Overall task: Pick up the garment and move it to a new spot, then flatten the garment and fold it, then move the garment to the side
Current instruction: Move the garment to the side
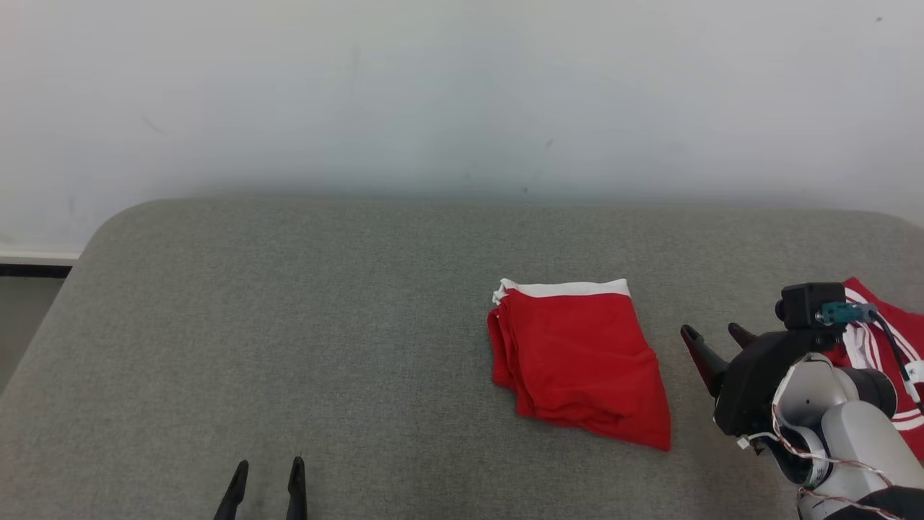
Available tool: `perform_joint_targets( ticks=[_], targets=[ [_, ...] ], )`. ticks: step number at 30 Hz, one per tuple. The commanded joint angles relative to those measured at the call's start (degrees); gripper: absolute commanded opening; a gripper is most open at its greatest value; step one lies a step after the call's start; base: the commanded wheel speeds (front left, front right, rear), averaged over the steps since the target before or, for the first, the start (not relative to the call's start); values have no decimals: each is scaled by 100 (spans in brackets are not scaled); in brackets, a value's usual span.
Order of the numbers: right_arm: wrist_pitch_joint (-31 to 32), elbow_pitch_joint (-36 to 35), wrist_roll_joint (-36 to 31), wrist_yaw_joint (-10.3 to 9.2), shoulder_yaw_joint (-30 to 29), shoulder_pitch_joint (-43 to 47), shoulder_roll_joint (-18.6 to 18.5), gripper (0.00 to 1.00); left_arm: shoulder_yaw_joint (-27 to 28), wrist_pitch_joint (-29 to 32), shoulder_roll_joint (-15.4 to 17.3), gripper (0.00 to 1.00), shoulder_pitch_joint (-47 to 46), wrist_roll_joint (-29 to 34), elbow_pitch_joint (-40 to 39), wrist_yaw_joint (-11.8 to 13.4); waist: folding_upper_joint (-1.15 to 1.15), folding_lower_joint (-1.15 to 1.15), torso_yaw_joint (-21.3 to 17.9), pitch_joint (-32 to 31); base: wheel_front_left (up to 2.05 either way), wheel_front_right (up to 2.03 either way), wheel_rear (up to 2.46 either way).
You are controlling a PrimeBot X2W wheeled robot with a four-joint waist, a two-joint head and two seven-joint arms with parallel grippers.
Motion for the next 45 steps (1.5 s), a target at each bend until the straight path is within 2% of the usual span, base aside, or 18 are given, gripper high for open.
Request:
perform_joint_targets(
  ticks=[1,7,15,19,26,27,28,29,34,41,45],
  targets=[
    [341,334,-34,-14,-76,-284,-34,100,-106,-15,-4,100,-74,-6,-21,19,0,0,289,195,0,0,0],
    [1019,1148,-231,-14,-390,-861,93,100,-364,-15,-3,100,-178,-55,-91,59,0,0,673,464,0,0,0],
    [1213,2163,-877,-14,-1113,-1458,306,100,-767,-15,2,100,-394,-129,-162,115,0,0,1153,905,0,0,0],
    [1236,2717,-1273,-14,-1574,-1609,492,100,-921,-15,1,100,-497,-247,-190,184,0,0,1281,1047,0,0,0],
    [1368,3278,-1851,-14,-1862,-1514,640,98,-987,-15,-1,100,-481,-301,-193,266,0,0,1221,1017,0,0,0],
    [1371,3295,-1902,-14,-1870,-1538,662,47,-989,-14,-1,100,-470,-301,-201,259,0,0,1190,1008,0,0,0],
    [1349,3297,-1922,-14,-1857,-1571,677,4,-979,-15,-1,100,-461,-302,-203,264,0,0,1147,994,0,0,0],
    [1341,3294,-1950,-14,-1817,-1601,680,0,-972,-15,0,100,-450,-307,-208,269,0,0,1106,981,0,0,0],
    [1270,3079,-1938,-14,-1286,-1834,572,0,-907,-14,0,100,-411,-335,-273,310,0,0,822,928,0,0,0],
    [1404,2428,-1475,-14,44,-2158,122,0,-741,-15,1,100,-338,-366,-380,360,0,0,220,900,0,0,0],
    [1587,1933,-1101,-14,654,-2341,-307,0,-629,-15,0,100,-364,-346,-475,360,0,0,-212,939,0,0,0]
  ],
)
